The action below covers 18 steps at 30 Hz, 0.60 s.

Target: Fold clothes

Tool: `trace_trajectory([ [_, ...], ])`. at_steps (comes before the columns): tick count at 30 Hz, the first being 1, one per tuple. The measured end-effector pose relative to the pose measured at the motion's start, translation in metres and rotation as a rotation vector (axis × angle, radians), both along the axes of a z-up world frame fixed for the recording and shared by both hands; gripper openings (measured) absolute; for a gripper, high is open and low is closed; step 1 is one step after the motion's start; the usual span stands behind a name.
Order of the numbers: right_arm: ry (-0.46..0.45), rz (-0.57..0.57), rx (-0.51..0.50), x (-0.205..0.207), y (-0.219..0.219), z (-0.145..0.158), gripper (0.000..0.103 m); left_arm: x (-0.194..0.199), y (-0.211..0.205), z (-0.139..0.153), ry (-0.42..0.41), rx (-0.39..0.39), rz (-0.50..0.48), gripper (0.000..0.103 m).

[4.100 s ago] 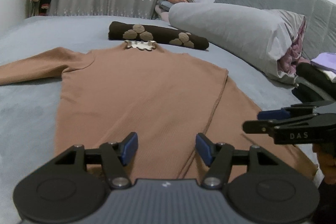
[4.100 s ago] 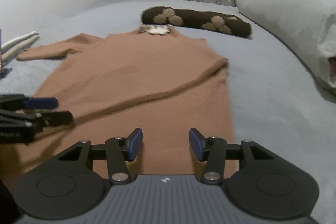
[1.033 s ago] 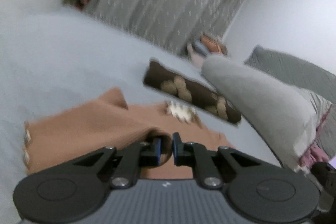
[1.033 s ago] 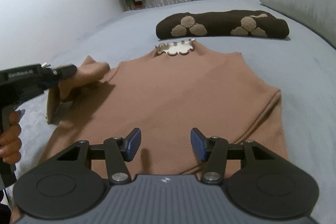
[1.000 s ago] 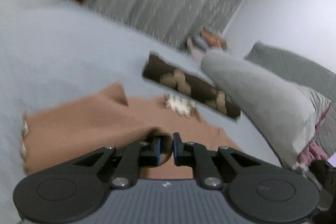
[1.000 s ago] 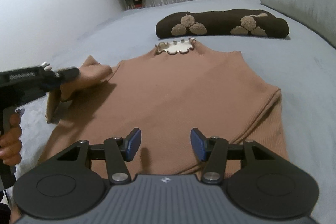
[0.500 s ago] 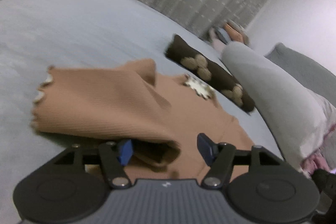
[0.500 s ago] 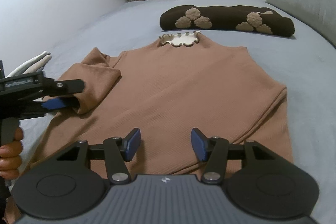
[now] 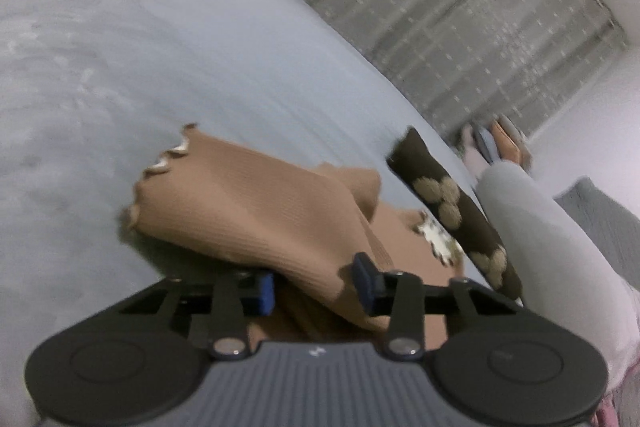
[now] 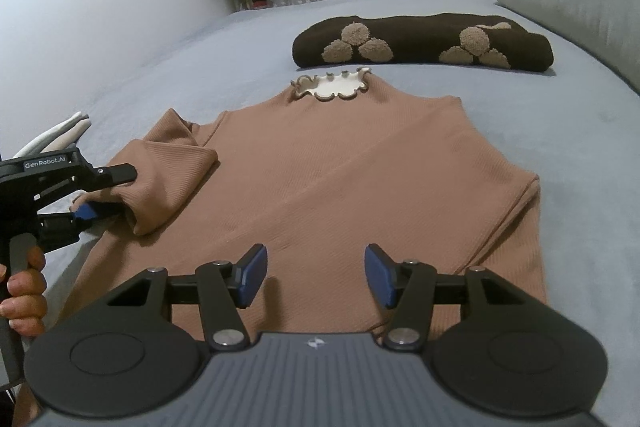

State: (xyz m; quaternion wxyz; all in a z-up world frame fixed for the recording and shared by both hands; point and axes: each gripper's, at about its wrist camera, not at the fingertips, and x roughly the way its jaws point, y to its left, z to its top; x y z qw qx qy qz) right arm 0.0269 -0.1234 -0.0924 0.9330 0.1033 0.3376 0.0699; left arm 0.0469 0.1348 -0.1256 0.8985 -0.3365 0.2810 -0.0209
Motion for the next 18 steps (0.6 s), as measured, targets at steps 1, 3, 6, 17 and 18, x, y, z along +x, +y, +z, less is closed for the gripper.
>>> trace_trajectory([
  [1,0.002,0.0,0.002,0.0,-0.001,0.0,0.057,0.0,0.001,0.0,-0.001,0.008,0.021,0.023],
  [3,0.004,-0.001,0.004,-0.001,-0.001,0.0,0.057,-0.001,0.0,0.002,-0.01,0.034,0.055,0.017],
  [6,-0.001,-0.002,0.006,-0.002,-0.003,0.001,0.057,-0.008,-0.01,0.015,-0.083,0.148,0.042,0.015],
  [17,-0.015,-0.028,0.035,-0.004,-0.011,0.006,0.057,-0.03,-0.068,0.038,-0.36,0.408,-0.454,0.015],
  [18,-0.014,-0.03,0.038,-0.004,-0.012,0.006,0.057,-0.031,-0.073,0.038,-0.361,0.419,-0.52,0.015],
])
